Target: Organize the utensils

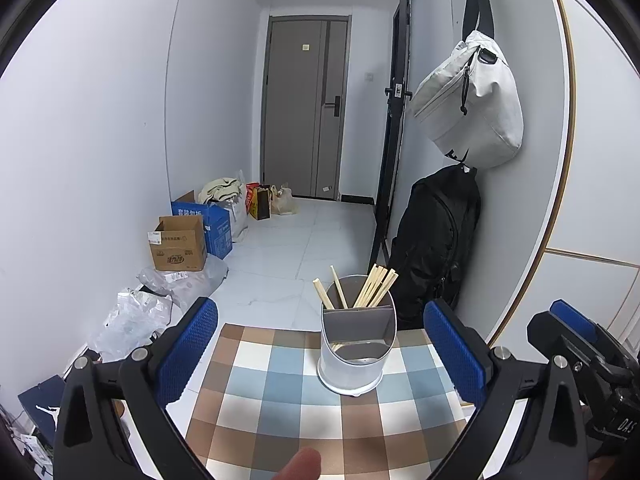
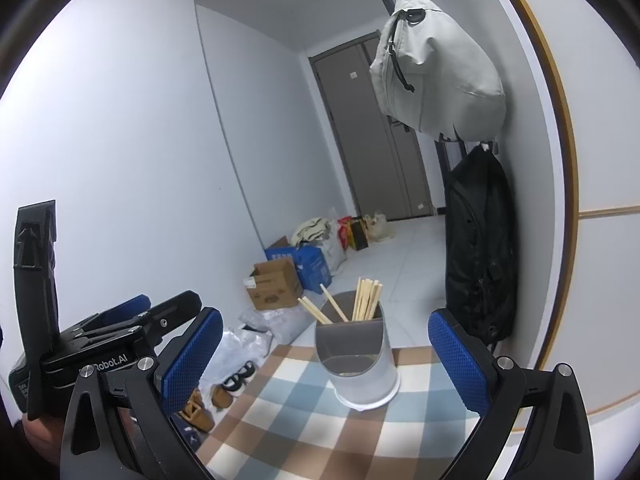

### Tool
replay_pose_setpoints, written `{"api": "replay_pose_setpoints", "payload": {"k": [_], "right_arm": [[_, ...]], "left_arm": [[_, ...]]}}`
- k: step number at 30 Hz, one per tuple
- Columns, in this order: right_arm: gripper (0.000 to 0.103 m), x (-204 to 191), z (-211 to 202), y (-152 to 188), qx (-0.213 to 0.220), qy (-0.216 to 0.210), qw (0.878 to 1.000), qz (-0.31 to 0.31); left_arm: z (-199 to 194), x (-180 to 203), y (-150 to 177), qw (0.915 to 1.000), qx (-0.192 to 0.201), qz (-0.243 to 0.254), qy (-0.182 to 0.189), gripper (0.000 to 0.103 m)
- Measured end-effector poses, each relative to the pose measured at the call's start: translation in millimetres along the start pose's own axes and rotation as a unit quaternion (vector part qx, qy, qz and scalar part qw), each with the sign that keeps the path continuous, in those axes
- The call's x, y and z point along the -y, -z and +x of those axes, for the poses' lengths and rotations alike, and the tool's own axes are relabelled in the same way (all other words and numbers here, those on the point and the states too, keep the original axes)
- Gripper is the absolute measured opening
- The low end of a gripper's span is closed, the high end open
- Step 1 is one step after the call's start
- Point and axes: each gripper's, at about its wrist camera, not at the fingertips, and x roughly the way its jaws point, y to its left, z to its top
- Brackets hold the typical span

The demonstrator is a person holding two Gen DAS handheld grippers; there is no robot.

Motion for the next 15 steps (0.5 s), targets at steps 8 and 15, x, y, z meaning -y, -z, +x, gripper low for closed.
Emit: {"api": "replay_pose_setpoints", "payload": {"k": [8, 15], "right_arm": [[0.103, 0.4, 0.0, -0.6, 0.001, -0.001, 1.000, 0.003], [0.103, 2.1, 0.9, -0.5, -0.002, -0.001, 1.000, 0.006]], "left_arm": [[2.1, 0.2, -0.4, 1.0000, -0.007, -0.007, 0.000, 0.100], [2.8, -1.4, 1.5, 0.9999, -0.005, -0.011, 0.004, 0.100]]}}
